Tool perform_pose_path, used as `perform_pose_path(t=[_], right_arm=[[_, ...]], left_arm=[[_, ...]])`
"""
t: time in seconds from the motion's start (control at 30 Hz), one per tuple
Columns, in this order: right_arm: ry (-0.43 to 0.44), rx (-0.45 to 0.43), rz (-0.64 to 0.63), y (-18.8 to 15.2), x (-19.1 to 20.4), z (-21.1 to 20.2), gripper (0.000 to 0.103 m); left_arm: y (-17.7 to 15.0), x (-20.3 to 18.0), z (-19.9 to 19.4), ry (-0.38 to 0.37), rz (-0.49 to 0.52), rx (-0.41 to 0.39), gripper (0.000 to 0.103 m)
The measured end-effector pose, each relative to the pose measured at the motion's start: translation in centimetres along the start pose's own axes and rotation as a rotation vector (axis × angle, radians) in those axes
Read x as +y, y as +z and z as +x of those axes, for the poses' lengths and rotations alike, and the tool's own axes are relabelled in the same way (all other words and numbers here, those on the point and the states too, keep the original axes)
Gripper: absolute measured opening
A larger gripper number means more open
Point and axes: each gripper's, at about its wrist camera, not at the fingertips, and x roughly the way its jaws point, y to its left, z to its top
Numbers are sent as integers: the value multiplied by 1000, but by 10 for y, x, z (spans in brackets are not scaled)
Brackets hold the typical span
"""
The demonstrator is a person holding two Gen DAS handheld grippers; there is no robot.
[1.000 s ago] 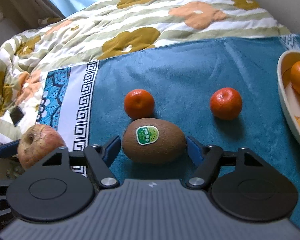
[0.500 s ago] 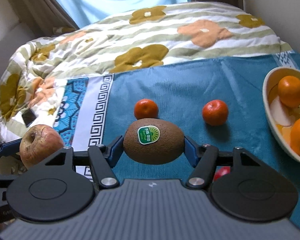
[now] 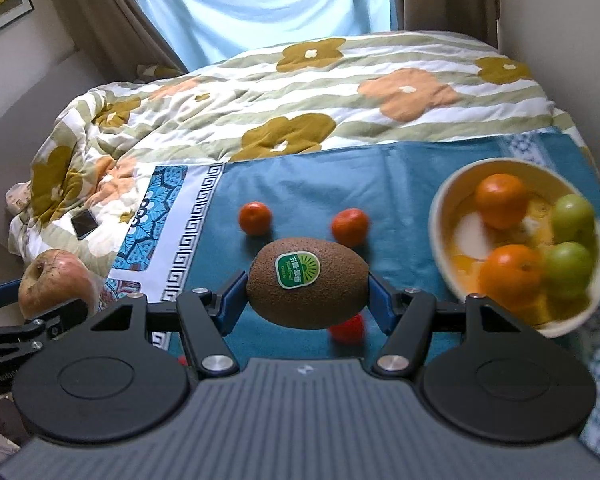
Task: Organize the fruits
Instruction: 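Carry the pear and kiwi into the duck bowl and open both tools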
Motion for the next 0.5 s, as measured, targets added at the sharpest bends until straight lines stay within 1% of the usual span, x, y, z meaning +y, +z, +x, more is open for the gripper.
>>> perform_pose_path(t=[0.13,0.27,0.5], right_arm=[[2,-15,3,1,-34,-20,78],[-3,-32,1,4,-66,-34,78],[-23,-54,-9,19,-127,-44,78]], left_arm=[[3,-31,-10,5,4,-18,79],[10,-64,-14,-10,9,-38,79],[24,-125,-2,-63,17,-56,79]])
